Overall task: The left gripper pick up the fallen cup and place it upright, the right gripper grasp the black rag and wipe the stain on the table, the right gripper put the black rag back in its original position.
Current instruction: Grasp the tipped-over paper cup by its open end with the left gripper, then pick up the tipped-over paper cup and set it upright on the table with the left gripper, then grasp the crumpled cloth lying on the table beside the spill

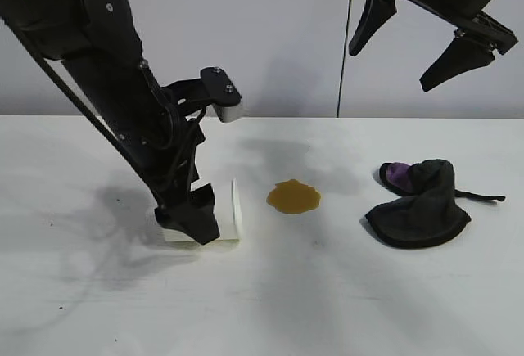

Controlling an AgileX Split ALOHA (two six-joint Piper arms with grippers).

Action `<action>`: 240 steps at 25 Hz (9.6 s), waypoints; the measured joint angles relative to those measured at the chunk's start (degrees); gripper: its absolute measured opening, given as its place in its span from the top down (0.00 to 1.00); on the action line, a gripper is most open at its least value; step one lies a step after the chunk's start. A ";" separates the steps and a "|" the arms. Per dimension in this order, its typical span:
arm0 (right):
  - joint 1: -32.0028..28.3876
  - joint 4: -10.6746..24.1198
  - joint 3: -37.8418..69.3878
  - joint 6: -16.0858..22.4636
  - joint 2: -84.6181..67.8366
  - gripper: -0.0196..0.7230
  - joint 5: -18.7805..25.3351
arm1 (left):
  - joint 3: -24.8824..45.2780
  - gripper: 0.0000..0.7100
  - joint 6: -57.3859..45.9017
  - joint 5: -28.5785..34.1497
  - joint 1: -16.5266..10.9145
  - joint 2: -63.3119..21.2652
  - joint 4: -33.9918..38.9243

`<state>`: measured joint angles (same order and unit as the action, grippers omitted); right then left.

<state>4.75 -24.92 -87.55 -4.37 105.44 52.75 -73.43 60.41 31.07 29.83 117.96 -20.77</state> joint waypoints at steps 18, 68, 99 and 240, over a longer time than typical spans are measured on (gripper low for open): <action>0.00 0.00 0.00 0.00 0.00 0.08 0.00 | -0.04 0.38 10.38 0.20 0.05 0.70 -7.10; 0.00 0.00 0.00 0.00 0.00 0.08 1.56 | 6.81 0.38 85.36 33.71 -22.15 9.25 -76.13; 0.00 1.12 0.00 0.00 0.00 0.08 -0.13 | 5.09 0.39 96.92 34.84 -22.15 18.08 -76.88; -0.14 24.34 3.68 6.28 0.57 0.16 3.17 | -1.00 0.02 -40.08 12.63 -16.28 -18.59 -9.57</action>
<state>4.61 -0.58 -83.86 1.91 106.01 55.91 -74.43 20.33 43.70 13.55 99.37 -30.34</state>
